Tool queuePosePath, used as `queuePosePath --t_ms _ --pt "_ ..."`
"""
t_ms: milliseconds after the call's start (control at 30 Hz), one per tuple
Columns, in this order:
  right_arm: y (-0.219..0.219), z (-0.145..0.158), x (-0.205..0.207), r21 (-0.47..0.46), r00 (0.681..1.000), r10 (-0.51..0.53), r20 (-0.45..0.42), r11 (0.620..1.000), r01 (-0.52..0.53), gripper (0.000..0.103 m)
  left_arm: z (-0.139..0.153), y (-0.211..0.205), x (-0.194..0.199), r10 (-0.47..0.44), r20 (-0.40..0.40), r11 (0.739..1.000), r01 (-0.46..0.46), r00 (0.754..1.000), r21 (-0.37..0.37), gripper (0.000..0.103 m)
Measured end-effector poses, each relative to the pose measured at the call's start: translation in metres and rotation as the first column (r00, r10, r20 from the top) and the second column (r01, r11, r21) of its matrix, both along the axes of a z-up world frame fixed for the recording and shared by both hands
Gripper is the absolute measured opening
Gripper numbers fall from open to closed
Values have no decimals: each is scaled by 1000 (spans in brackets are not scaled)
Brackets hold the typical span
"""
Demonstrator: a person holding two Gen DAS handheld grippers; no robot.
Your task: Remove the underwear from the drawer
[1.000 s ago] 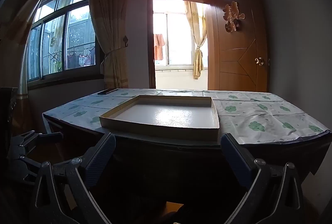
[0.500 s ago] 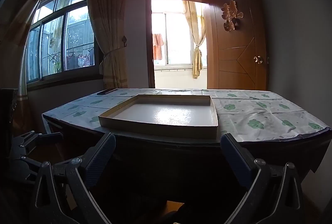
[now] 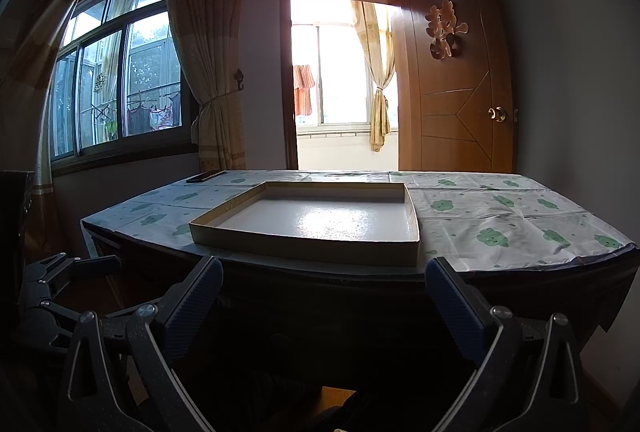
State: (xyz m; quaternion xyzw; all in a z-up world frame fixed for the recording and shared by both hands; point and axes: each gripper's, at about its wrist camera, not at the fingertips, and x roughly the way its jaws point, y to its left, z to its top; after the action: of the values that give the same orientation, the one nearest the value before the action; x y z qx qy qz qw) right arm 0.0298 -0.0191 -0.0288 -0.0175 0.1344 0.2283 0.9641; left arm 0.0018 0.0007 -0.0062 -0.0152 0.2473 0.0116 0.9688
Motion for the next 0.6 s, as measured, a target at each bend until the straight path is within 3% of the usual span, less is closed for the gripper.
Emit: queuePosePath --t_ms 600 --pt "1 -3 2 0 1000 -2 -5 1000 2 102 1 0 -1 0 -2 1000 0 1000 0 103"
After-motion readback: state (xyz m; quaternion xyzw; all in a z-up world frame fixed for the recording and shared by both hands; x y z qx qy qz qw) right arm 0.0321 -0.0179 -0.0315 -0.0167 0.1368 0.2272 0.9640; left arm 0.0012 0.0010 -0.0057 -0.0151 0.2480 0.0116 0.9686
